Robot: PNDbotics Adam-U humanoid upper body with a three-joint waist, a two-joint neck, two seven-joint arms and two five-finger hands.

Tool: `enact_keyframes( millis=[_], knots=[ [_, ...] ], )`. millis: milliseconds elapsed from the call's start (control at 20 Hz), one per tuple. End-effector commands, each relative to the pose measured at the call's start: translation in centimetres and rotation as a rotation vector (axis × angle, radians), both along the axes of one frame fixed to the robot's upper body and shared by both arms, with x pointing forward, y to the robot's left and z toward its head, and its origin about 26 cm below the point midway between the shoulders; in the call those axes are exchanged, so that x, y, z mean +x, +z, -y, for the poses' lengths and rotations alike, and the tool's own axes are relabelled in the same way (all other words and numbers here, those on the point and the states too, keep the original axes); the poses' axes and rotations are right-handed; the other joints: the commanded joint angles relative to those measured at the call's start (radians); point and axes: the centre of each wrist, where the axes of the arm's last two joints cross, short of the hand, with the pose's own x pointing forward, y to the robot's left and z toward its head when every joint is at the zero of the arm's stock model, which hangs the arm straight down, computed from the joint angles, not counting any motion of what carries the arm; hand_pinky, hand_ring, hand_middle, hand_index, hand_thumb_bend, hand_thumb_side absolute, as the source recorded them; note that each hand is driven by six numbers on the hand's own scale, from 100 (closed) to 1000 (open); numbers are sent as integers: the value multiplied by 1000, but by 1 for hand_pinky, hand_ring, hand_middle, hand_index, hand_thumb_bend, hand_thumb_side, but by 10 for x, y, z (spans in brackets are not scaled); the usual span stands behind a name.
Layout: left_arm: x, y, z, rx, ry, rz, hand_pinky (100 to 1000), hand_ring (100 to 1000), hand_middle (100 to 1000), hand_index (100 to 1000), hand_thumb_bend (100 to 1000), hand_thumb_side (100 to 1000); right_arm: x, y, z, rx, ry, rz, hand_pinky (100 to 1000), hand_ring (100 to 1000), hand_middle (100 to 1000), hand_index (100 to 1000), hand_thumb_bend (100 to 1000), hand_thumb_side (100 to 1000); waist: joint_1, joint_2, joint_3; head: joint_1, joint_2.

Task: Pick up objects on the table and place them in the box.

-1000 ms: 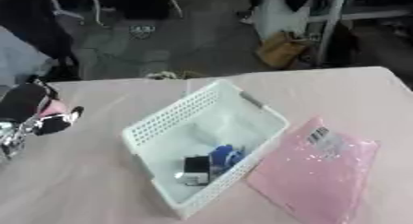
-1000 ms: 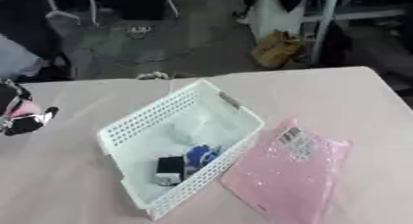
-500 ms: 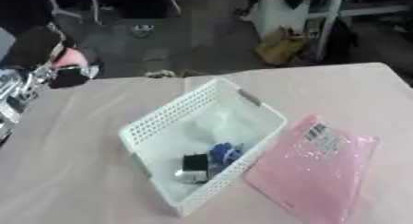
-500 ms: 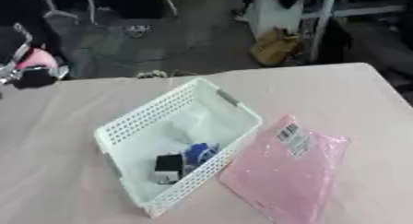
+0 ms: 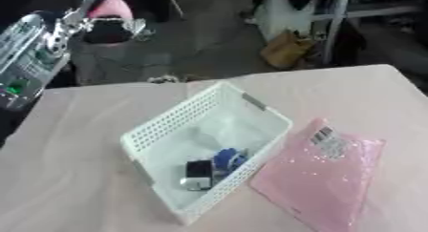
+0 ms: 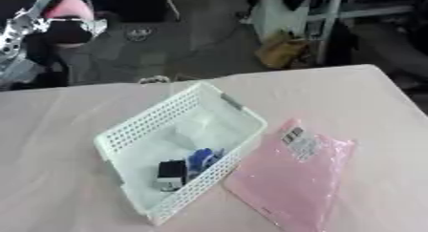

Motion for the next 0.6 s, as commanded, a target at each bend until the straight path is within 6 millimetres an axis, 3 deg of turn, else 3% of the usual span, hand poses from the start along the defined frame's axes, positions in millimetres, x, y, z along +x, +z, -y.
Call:
enact_keyframes(
  millis=[50, 400, 600],
  knots=[
    [-1, 14, 16, 13, -53, 10, 100, 100, 100, 121, 512, 483, -3, 12, -2, -19, 19, 43, 768, 808, 755, 738, 100, 1000, 9, -26, 0, -6, -1],
    [7, 13, 59, 54, -170, -51, 100, 100, 100, 121, 497, 506, -3, 12, -3, -15, 27, 41, 767, 808, 755, 738, 100, 1000, 8, -26, -7, -4, 0],
    [16, -2, 80, 65, -212, -111, 100, 100, 100, 121, 491, 513, -2, 12, -4, -12, 34, 41, 767, 808, 755, 738, 100, 1000, 7, -24, -15, 0, -6]
  ],
)
